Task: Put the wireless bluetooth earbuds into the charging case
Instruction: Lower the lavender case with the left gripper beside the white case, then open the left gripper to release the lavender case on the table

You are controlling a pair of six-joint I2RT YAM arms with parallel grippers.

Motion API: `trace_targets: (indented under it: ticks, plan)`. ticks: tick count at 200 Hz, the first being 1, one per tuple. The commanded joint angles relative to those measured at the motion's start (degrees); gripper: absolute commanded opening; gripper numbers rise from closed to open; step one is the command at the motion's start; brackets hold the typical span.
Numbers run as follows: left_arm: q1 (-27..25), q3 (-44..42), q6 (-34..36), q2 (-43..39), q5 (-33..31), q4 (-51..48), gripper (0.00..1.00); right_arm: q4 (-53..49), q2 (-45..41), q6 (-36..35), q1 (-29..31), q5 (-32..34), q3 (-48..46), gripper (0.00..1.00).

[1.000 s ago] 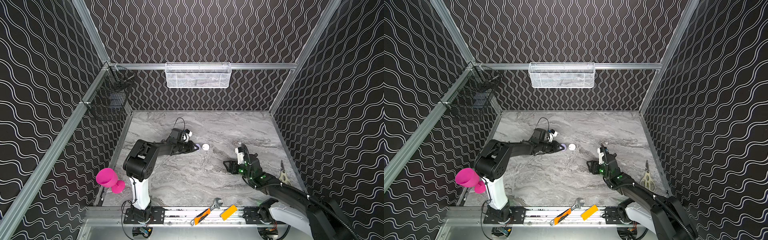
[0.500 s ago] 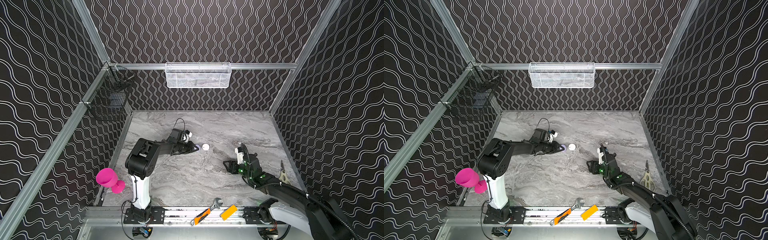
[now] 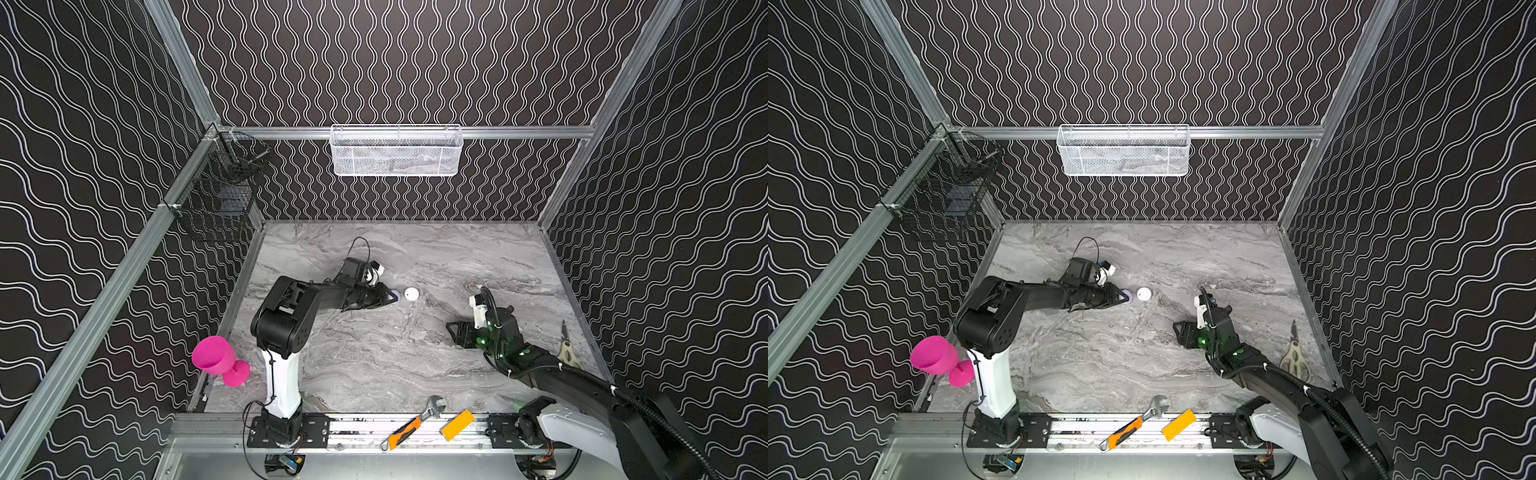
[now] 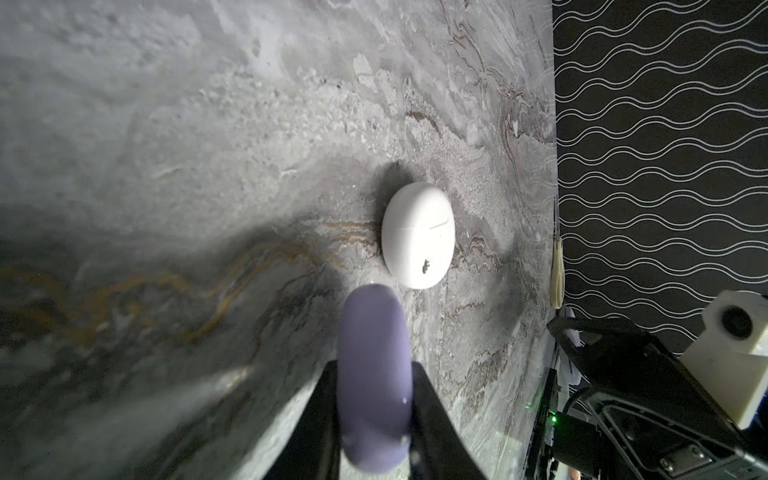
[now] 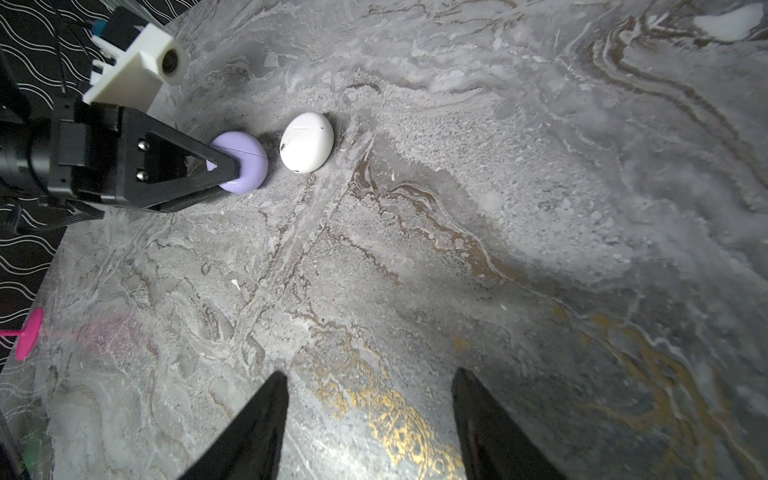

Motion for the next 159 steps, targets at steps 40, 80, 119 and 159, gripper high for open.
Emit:
trace_targets:
  ticks: [40, 80, 119, 159]
  plan:
    - [0.18, -0.16, -0.59, -0.1, 0.37, 1.73, 0.35, 1.59, 0.06, -0.25, 0.14, -0.06, 0.48, 0.65]
    - [0.32, -0.75, -0.45, -1.32, -1.09, 1.12, 0.36, 1.5, 0.07, -0.25, 0.2, 0.03, 0.48, 0.65]
    - [0.7, -1.82, 0.51, -3.85, -3.24, -0.51, 0.37, 1.5, 0.21, -0.25, 0.19, 0.08, 0.57, 0.65]
    - [1.05, -3.03, 2.39, -6.92, -5.05, -2.91, 0.38, 1.41, -0.9, -0.06, 0.29, 0.83, 0.18, 0.65]
